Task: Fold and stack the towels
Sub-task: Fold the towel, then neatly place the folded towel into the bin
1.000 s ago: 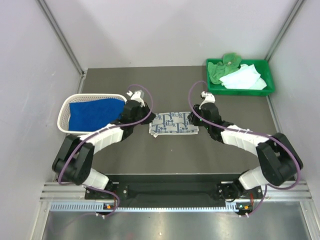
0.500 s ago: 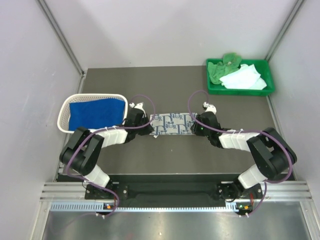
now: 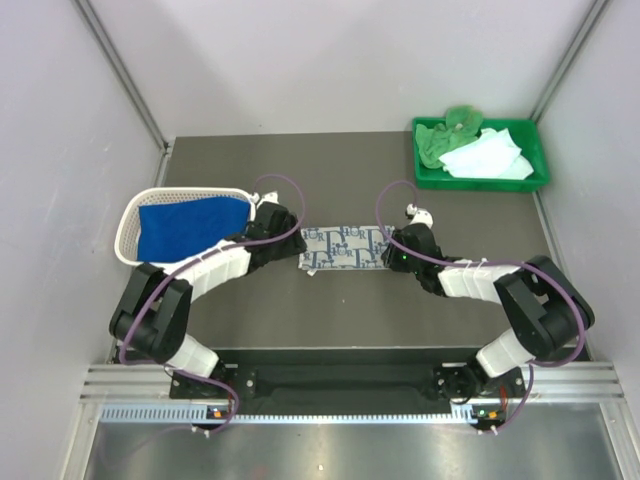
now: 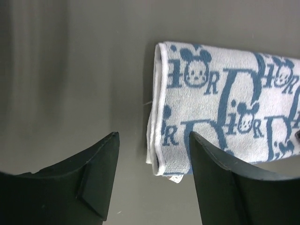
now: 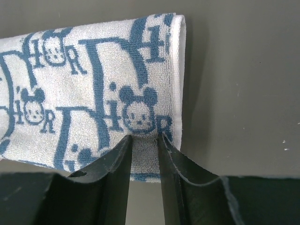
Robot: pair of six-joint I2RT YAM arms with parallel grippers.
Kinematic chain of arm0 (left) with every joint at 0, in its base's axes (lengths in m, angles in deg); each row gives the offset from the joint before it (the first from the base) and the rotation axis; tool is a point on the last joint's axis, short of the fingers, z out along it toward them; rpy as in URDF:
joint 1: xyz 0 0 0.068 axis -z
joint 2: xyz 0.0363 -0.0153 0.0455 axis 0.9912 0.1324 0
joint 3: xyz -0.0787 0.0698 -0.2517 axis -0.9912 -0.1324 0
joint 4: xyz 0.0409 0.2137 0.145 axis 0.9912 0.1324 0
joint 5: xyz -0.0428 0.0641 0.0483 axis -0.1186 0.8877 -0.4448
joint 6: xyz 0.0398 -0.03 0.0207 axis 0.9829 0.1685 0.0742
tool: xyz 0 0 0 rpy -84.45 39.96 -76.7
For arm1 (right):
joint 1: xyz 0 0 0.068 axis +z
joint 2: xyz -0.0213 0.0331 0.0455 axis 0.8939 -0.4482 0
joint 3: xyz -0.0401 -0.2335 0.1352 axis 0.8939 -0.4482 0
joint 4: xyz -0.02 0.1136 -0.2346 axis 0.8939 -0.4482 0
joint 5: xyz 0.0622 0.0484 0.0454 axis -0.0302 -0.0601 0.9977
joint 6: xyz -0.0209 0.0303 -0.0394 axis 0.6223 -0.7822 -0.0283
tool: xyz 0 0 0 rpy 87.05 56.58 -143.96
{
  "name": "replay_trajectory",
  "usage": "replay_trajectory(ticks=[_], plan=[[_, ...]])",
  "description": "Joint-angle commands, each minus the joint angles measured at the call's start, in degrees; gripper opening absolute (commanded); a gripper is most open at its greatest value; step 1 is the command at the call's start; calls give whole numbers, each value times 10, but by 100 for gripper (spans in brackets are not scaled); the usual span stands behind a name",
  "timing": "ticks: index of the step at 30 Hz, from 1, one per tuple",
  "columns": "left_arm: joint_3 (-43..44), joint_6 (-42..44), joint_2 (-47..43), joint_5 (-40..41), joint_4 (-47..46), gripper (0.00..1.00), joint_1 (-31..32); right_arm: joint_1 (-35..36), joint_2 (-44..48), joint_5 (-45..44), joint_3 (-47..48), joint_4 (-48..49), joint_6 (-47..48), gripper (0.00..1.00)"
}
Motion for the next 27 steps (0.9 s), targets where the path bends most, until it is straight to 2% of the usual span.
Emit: replay_trajectory(ticks=[1,15,23,27], plan=[[44,-10,19,22,53,67,-2,-7,12,-11,6,-35,10,30],[76,-30,151,-120,34,71,-16,-40,17,-3,-8,-37,17,30],[53,-56,172,-143,22,68,-9,-55,28,9,-14,-31,21,29],[44,-71,180,-129,23,67,10,-59,35,16,-16,-33,23,29]])
